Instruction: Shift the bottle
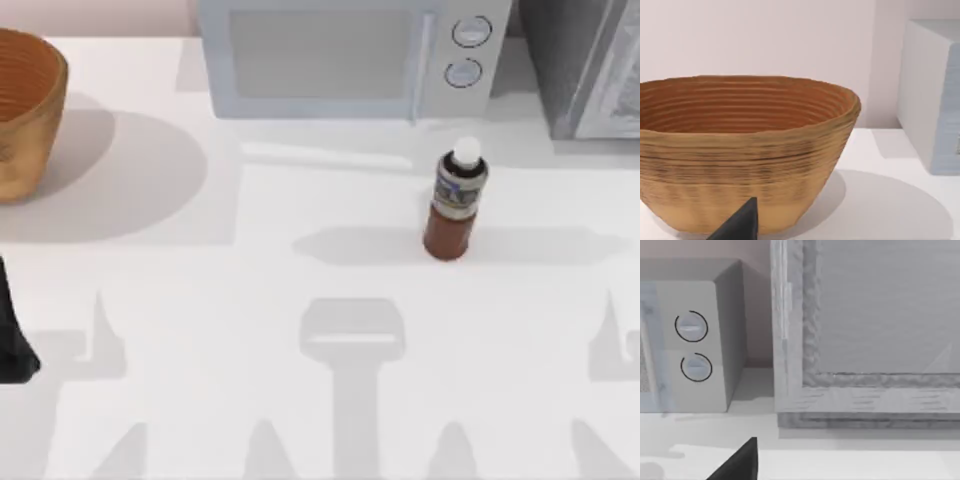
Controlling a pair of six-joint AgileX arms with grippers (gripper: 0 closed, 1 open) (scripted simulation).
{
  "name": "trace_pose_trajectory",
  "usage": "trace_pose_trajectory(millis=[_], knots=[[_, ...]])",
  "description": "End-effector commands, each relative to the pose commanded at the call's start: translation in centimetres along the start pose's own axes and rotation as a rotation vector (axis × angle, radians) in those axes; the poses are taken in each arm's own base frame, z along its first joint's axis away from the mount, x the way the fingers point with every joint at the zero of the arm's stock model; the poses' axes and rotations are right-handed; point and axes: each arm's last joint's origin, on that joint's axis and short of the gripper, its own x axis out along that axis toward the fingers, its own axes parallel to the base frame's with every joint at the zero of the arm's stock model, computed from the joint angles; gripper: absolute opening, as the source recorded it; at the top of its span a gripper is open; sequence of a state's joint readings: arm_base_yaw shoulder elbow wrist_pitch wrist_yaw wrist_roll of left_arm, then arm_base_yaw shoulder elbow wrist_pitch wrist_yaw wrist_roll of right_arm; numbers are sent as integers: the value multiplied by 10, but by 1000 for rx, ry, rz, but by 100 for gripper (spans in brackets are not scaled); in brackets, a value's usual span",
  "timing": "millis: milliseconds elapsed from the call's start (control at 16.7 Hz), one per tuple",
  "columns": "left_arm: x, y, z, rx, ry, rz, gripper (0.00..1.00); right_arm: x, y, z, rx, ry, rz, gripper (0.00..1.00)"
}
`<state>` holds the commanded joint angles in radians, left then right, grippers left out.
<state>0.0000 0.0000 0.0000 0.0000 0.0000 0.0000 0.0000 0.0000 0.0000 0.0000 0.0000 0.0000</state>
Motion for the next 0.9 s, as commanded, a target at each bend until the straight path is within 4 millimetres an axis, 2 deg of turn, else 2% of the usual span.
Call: trace_pose_trajectory(millis=[240,540,720,900], knots=[[1,-2,6,-3,-15,-16,100,0,0,0,0,0,0,100],[16,-14,41,-15,-81,-126,100,0,0,0,0,0,0,100],[44,-32,60,-20,-83,-222,100,0,0,0,0,0,0,100],[83,-61,62,-18,-48,-332,100,0,0,0,0,0,0,100]])
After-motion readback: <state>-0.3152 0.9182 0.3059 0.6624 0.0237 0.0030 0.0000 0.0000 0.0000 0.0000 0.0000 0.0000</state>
